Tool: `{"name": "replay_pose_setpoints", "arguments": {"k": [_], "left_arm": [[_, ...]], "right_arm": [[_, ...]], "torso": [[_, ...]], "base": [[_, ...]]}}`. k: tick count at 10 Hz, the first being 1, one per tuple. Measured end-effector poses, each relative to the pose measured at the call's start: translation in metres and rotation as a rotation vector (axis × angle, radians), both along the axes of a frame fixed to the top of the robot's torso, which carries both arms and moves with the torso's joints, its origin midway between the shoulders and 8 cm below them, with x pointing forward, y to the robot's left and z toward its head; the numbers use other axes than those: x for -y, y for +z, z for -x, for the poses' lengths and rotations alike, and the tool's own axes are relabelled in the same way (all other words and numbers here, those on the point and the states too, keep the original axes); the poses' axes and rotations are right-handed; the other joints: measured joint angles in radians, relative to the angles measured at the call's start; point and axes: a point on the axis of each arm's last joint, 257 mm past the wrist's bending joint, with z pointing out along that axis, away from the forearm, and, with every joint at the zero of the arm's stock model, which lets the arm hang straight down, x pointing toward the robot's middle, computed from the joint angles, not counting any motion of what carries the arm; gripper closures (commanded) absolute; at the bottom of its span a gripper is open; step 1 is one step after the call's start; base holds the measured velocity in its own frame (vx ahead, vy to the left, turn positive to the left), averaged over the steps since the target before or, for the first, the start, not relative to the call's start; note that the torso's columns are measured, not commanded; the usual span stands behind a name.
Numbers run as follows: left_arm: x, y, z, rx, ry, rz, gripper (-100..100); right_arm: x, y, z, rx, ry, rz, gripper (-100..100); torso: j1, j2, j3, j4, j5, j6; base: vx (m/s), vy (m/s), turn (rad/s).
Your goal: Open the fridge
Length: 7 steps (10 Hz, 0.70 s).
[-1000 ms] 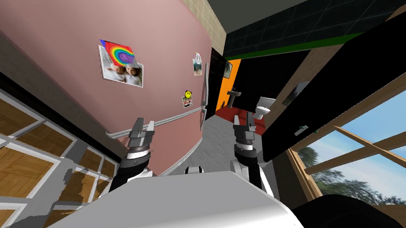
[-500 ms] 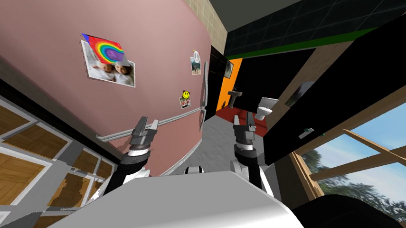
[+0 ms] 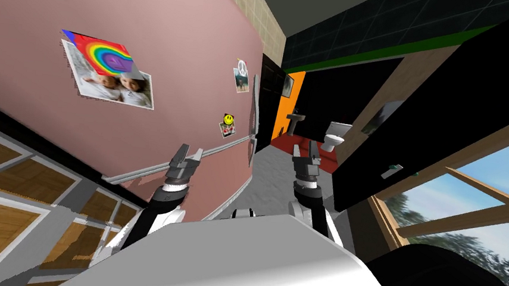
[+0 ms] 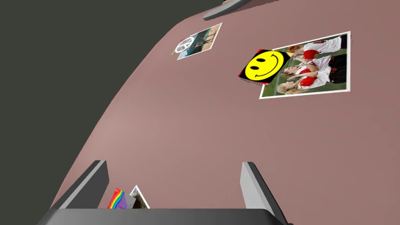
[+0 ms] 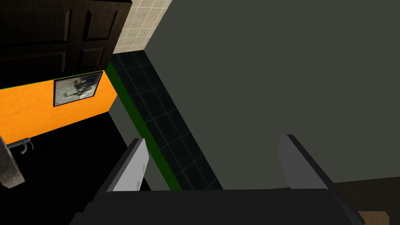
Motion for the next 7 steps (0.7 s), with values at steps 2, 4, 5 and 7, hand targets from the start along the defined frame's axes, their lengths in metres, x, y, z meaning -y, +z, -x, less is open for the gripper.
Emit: {"name": "replay_pose_setpoints", "arguments": {"k": [2,4,5,7], "left_arm": [[0.003,0.004,-0.003,-0.004,-0.044,-0.009,-100],[0.008,0.006,-0.008,-0.014,-0.101,-0.015,-100],[0.011,0.008,-0.01,-0.018,-0.129,-0.02,-100],[0.014,0.011,-0.013,-0.027,-0.172,-0.032,-100]], "right_arm": [[0.0,0.0,0.0,0.0,0.0,0.0,0],[0.0,0.0,0.0,0.0,0.0,0.0,0],[0.0,0.0,0.0,0.0,0.0,0.0,0],[0.0,0.0,0.0,0.0,0.0,0.0,0]], "torso": [[-0.002,0.0,0.0,0.0,0.0,0.0],[-0.001,-0.002,-0.001,-0.001,0.0,0.0],[-0.002,-0.001,0.0,0.0,0.0,0.0],[-0.001,0.0,0.0,0.0,0.0,0.0]], "base": [[0.077,-0.084,0.05],[0.084,-0.079,0.027],[0.059,-0.07,0.023],[0.061,-0.065,0.031]]}}
